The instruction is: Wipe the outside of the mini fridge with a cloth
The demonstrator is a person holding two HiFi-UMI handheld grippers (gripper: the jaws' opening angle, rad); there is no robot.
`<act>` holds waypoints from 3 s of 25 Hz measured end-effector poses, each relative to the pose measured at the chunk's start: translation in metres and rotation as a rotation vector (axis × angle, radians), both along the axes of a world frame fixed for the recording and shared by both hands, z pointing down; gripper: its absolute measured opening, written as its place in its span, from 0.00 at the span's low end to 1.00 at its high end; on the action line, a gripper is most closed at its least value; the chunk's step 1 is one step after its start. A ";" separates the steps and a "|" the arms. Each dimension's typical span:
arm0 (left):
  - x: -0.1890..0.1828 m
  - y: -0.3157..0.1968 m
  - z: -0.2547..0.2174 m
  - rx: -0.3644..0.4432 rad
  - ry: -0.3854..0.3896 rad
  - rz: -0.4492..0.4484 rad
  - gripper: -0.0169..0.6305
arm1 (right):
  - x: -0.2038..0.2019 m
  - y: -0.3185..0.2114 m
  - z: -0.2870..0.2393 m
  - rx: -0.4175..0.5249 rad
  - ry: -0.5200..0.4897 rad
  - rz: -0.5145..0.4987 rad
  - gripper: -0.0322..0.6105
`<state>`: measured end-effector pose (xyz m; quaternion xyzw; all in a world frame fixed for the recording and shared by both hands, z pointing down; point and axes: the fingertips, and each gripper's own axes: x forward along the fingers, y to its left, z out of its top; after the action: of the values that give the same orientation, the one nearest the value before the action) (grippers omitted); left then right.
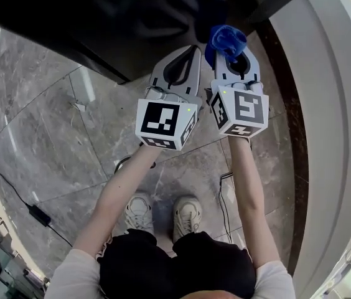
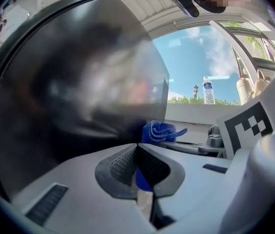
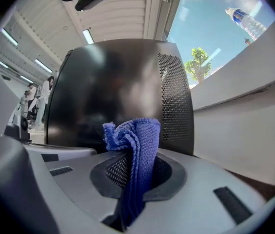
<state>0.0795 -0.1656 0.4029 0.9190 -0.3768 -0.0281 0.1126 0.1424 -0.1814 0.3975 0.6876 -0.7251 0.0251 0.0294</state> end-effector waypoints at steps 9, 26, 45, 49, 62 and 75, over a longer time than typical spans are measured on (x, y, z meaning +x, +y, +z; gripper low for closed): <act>0.039 -0.009 0.022 -0.040 0.006 0.039 0.03 | 0.088 -0.009 0.010 -0.005 -0.011 0.159 0.13; 0.036 -0.013 0.035 -0.055 -0.006 0.016 0.03 | 0.116 -0.011 0.010 -0.002 0.013 0.206 0.13; -0.022 0.006 0.018 -0.049 -0.003 -0.059 0.03 | 0.068 0.014 0.003 0.002 -0.079 0.175 0.13; -0.059 0.017 0.021 -0.067 -0.014 -0.119 0.03 | 0.006 0.025 0.002 -0.008 -0.115 0.049 0.13; -0.198 0.037 0.034 -0.059 -0.085 -0.337 0.03 | -0.200 0.044 0.032 -0.079 -0.071 -0.382 0.13; -0.253 0.022 0.058 -0.125 -0.079 -0.430 0.03 | -0.260 0.024 0.061 -0.103 -0.020 -0.472 0.13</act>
<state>-0.1734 -0.1433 0.4606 0.8093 -0.5690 0.0079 0.1459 -0.1181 -0.1577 0.4588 0.4965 -0.8636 0.0610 0.0623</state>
